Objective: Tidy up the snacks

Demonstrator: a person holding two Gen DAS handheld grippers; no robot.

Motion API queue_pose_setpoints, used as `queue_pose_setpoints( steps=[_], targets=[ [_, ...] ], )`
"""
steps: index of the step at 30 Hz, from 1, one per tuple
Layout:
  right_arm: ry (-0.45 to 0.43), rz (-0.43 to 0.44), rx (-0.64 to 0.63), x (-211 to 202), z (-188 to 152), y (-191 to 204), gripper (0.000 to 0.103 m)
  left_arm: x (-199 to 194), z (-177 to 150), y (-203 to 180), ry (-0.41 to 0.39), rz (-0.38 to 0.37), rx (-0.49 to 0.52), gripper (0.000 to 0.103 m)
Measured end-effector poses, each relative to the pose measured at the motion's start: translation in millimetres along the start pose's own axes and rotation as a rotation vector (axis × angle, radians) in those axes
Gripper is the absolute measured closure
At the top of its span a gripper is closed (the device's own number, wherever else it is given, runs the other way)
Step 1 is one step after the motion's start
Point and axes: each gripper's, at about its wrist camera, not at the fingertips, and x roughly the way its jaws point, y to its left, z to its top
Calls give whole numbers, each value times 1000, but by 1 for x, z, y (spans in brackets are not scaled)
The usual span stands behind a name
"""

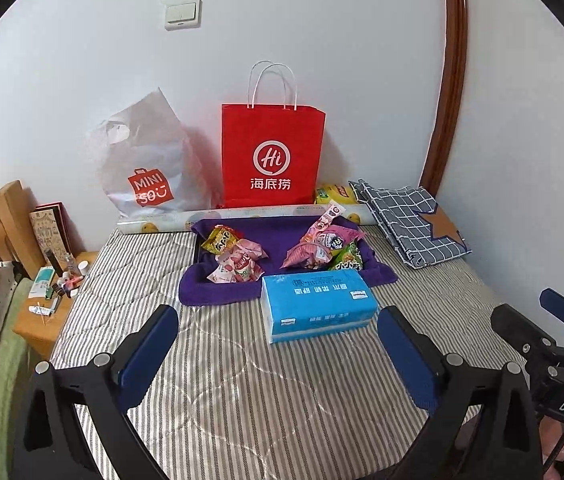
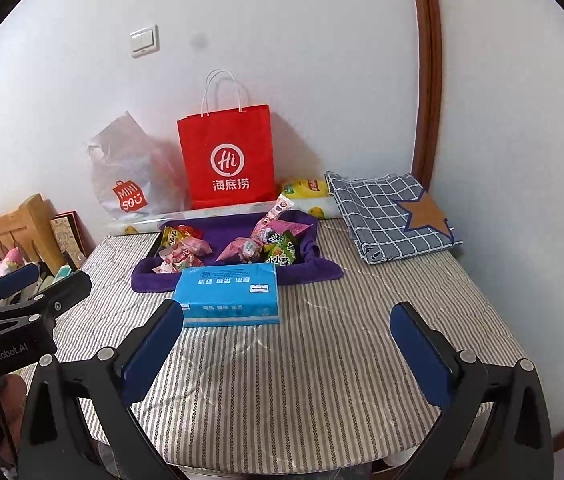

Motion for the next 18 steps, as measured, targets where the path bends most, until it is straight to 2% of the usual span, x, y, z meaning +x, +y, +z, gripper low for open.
queue_pose_setpoints(
  steps=[18],
  targets=[
    [-4,-12,7,-4,1,-3,1,-4,-2,0,-10,9,3,2]
  ],
)
